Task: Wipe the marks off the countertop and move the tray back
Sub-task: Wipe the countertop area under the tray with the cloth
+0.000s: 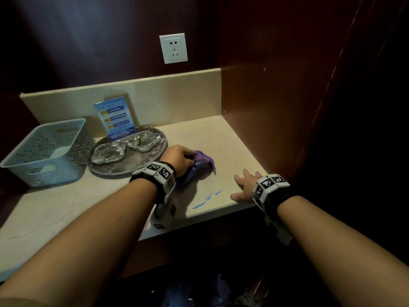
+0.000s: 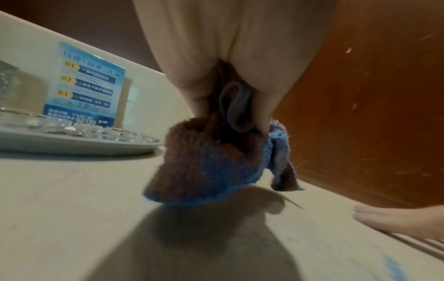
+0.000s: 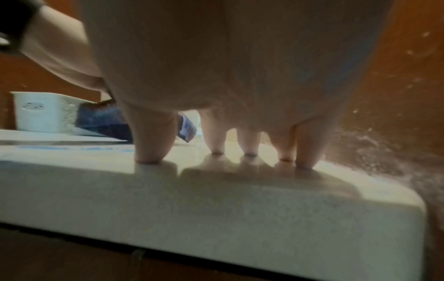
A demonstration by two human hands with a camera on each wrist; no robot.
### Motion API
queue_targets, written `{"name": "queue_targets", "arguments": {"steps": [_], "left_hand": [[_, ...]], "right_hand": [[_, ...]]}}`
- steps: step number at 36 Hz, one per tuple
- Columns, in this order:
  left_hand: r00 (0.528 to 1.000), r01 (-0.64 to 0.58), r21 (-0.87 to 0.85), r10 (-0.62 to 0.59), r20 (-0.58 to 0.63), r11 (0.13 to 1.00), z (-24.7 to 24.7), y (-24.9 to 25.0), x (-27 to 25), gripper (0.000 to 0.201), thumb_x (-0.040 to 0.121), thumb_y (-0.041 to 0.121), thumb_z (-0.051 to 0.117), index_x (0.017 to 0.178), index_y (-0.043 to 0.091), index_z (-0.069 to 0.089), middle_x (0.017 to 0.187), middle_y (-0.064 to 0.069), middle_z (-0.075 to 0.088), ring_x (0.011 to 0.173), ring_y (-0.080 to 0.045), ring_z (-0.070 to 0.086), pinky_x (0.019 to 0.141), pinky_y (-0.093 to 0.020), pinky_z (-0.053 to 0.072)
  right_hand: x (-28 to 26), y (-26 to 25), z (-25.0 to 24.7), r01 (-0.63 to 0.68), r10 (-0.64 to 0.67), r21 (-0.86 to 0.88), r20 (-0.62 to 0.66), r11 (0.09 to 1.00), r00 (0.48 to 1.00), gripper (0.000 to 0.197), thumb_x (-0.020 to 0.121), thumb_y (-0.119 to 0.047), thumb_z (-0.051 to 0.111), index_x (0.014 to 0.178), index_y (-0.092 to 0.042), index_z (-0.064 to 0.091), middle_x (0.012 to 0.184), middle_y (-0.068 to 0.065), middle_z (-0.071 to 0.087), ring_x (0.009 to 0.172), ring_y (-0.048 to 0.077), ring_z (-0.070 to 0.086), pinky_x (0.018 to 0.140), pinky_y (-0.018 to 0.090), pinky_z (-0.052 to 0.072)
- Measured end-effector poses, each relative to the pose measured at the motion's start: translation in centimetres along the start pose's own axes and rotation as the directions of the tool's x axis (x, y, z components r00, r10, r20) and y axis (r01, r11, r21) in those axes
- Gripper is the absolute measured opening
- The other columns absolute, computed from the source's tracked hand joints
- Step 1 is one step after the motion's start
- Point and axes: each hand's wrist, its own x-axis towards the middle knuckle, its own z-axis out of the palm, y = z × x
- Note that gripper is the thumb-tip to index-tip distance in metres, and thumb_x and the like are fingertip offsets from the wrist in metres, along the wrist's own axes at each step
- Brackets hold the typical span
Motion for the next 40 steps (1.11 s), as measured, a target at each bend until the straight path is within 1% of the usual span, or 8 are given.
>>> {"name": "queue_targets", "arguments": {"steps": [6, 10, 21, 28, 30, 32, 36, 40], "left_hand": [[0.991, -0.023, 0.062, 0.015, 0.131, 0.998, 2.0, -0.1, 1.4, 0.031, 0.085, 0.019, 0.064, 0.116, 0.018, 0.068, 0.122, -0.006, 0.067, 0.113, -0.024, 0.061, 0.097, -0.028, 0.044], [0.965, -0.096, 0.088, 0.071, 0.254, 0.991, 3.8, 0.7, 1.4, 0.032, 0.087, 0.016, 0.062, 0.118, 0.016, 0.067, 0.126, -0.004, 0.065, 0.117, -0.024, 0.058, 0.095, -0.026, 0.041], [0.897, -0.276, 0.066, 0.233, 0.375, 0.959, 4.7, 2.6, -1.5, 0.032, 0.087, 0.014, 0.060, 0.117, 0.018, 0.067, 0.122, -0.004, 0.067, 0.113, -0.023, 0.060, 0.092, -0.024, 0.040], [0.874, -0.269, -0.021, 0.253, 0.414, 0.963, 5.2, 2.2, -4.1, 0.033, 0.080, 0.013, 0.068, 0.112, 0.019, 0.070, 0.115, -0.003, 0.071, 0.106, -0.019, 0.065, 0.086, -0.020, 0.041], [0.879, -0.253, -0.046, 0.249, 0.406, 0.966, 4.6, 1.6, -4.8, 0.033, 0.079, 0.013, 0.070, 0.111, 0.017, 0.071, 0.112, -0.005, 0.072, 0.104, -0.017, 0.066, 0.083, -0.019, 0.042], [0.904, -0.217, -0.069, 0.227, 0.363, 0.974, 3.4, 0.4, -5.3, 0.032, 0.078, 0.014, 0.071, 0.110, 0.016, 0.071, 0.109, -0.006, 0.073, 0.102, -0.016, 0.067, 0.084, -0.020, 0.044], [0.987, -0.087, -0.100, 0.099, 0.123, 0.991, 0.0, -4.0, -5.4, 0.029, 0.079, 0.015, 0.069, 0.108, 0.017, 0.072, 0.110, -0.004, 0.073, 0.102, -0.016, 0.067, 0.088, -0.021, 0.044], [0.999, 0.044, -0.063, -0.045, -0.023, 0.997, -1.8, -8.0, -5.8, 0.028, 0.084, 0.014, 0.062, 0.110, 0.018, 0.071, 0.116, -0.004, 0.071, 0.109, -0.021, 0.064, 0.091, -0.024, 0.044]], "right_hand": [[0.7, 0.0, 0.3, -0.019, 0.018, 0.044, 0.012, 0.999, 1.000, 0.085, 0.084, -0.069, 0.044, 0.151, -0.035, 0.005, 0.162, 0.000, -0.009, 0.147, 0.039, -0.001, 0.118, 0.055, 0.013], [1.0, 0.0, 0.6, -0.034, 0.033, 0.046, 0.014, 0.998, 0.999, 0.085, 0.084, -0.069, 0.043, 0.151, -0.036, 0.003, 0.162, 0.000, -0.009, 0.147, 0.040, -0.001, 0.117, 0.056, 0.013], [0.4, -0.7, 1.4, -0.079, 0.080, 0.056, -0.017, 0.995, 0.997, 0.081, 0.086, -0.066, 0.042, 0.151, -0.037, 0.003, 0.162, 0.002, -0.006, 0.147, 0.042, 0.004, 0.118, 0.053, 0.013], [-0.8, -0.6, 1.9, -0.073, 0.073, 0.024, -0.021, 0.997, 0.997, 0.074, 0.086, -0.059, 0.047, 0.149, -0.039, 0.012, 0.162, 0.002, -0.002, 0.146, 0.041, 0.008, 0.117, 0.054, 0.016], [-0.8, -0.6, 1.9, -0.070, 0.070, 0.005, -0.020, 0.998, 0.997, 0.078, 0.086, -0.057, 0.048, 0.150, -0.036, 0.009, 0.162, 0.004, -0.002, 0.146, 0.043, 0.010, 0.117, 0.053, 0.017], [-0.8, -0.8, 1.8, -0.076, 0.075, -0.019, -0.030, 0.997, 0.997, 0.082, 0.084, -0.064, 0.045, 0.151, -0.033, 0.009, 0.162, 0.006, 0.001, 0.144, 0.044, 0.015, 0.115, 0.053, 0.019], [-0.7, -0.8, 1.5, -0.075, 0.074, -0.046, -0.033, 0.996, 0.997, 0.081, 0.086, -0.068, 0.040, 0.151, -0.030, 0.013, 0.160, 0.009, 0.008, 0.141, 0.041, 0.025, 0.113, 0.049, 0.025], [-0.4, -0.8, 1.2, -0.108, 0.108, -0.042, -0.002, 0.993, 0.994, 0.079, 0.088, -0.067, 0.038, 0.152, -0.031, 0.010, 0.162, 0.006, 0.002, 0.144, 0.039, 0.020, 0.117, 0.048, 0.023]]}}
